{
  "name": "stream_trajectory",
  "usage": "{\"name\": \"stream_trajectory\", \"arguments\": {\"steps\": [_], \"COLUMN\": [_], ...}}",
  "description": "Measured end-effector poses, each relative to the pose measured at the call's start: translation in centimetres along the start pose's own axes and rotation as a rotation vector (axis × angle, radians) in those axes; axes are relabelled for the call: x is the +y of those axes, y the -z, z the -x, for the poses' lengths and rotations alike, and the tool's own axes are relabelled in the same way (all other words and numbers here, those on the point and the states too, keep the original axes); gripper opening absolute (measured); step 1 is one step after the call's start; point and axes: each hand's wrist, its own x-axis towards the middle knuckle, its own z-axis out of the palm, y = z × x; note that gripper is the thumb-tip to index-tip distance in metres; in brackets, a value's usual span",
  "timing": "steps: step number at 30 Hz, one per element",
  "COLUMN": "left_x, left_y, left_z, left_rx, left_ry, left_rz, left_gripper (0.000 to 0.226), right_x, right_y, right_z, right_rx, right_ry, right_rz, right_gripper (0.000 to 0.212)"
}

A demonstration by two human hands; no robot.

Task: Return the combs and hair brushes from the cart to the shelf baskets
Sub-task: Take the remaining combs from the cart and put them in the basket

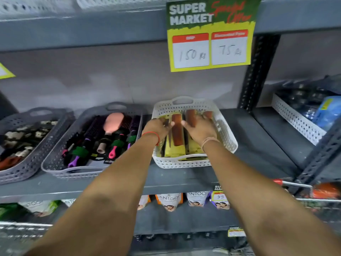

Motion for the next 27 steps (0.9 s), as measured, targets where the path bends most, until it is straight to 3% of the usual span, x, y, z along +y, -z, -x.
{"name": "stream_trajectory", "arguments": {"steps": [4,7,11,14,17,20,23,27], "left_x": [-2.6,-8.4,-20.1,-29.7,-38.0,-43.2,-47.9,-52.5], "left_y": [4.4,8.5,12.0,12.1,10.4,7.8,5.1,1.6], "left_z": [2.3,5.4,13.0,18.9,23.5,26.6,29.5,32.3], "left_rx": [0.106,0.246,0.523,0.648,0.566,0.399,0.215,0.089], "left_ry": [-0.010,0.032,0.275,0.548,0.810,0.947,1.050,1.187], "left_rz": [0.223,0.599,0.928,0.961,1.022,1.018,1.052,1.053], "left_gripper": [0.048,0.041,0.043,0.050,0.058,0.061,0.062,0.061], "right_x": [-6.0,-13.2,-22.9,-28.5,-32.5,-34.2,-35.1,-33.8], "right_y": [1.0,-0.1,-5.9,-12.1,-19.3,-25.3,-30.7,-36.3], "right_z": [1.1,3.1,8.5,13.5,17.7,20.7,23.6,25.8], "right_rx": [0.103,0.055,-0.173,-0.440,-0.706,-0.910,-1.139,-1.237], "right_ry": [0.084,0.186,0.374,0.425,0.417,0.337,0.238,0.147], "right_rz": [-0.389,-0.678,-0.828,-0.797,-0.702,-0.603,-0.456,-0.280], "right_gripper": [0.062,0.056,0.062,0.061,0.049,0.045,0.054,0.059]}}
